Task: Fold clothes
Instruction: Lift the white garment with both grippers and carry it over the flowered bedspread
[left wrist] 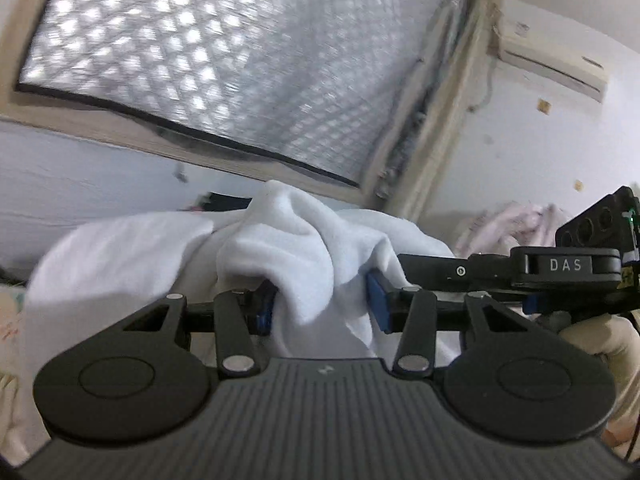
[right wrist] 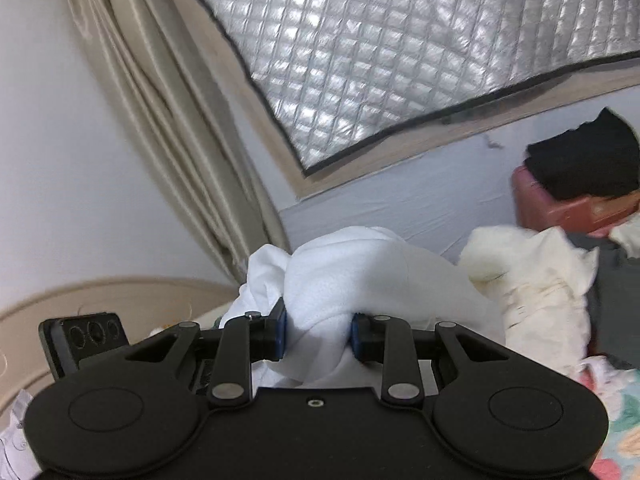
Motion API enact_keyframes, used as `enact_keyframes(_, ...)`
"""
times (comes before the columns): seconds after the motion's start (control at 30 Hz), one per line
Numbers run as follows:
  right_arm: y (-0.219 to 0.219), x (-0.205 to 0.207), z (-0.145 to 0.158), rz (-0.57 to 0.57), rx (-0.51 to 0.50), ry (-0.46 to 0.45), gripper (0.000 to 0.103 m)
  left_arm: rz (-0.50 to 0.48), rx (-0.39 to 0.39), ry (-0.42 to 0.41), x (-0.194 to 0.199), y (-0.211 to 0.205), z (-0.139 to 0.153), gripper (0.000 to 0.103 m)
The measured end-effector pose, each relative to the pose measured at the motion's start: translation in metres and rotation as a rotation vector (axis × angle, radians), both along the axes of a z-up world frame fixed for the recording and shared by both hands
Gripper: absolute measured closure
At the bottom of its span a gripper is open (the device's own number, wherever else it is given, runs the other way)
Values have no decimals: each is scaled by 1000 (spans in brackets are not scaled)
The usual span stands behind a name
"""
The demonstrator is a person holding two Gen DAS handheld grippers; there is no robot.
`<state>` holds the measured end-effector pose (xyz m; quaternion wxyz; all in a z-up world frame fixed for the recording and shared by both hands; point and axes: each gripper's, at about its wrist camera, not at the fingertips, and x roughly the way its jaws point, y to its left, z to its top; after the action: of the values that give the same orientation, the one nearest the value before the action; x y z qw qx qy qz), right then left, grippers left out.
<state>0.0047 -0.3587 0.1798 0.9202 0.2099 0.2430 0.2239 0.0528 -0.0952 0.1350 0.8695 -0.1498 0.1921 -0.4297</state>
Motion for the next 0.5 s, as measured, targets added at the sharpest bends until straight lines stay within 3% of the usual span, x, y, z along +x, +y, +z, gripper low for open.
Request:
enact_keyframes(0.17,-33,-29,32,-72,-47,-48,70,-105,63,-39,-10,-45,39,59)
enact_keyframes(0.27,-55,-46,48,-135,-68,-21,70,-178,104,-45,-17,-78,56,59)
enact_keyframes(0.4,-76,-85,75,-236,-177,-1,70,-296,94,-19,-33,-120,72,60)
enact_keyframes(0.5,-90,-121,101,-313,-242,-5,70,-377,78,-52,-56,-152,90,60)
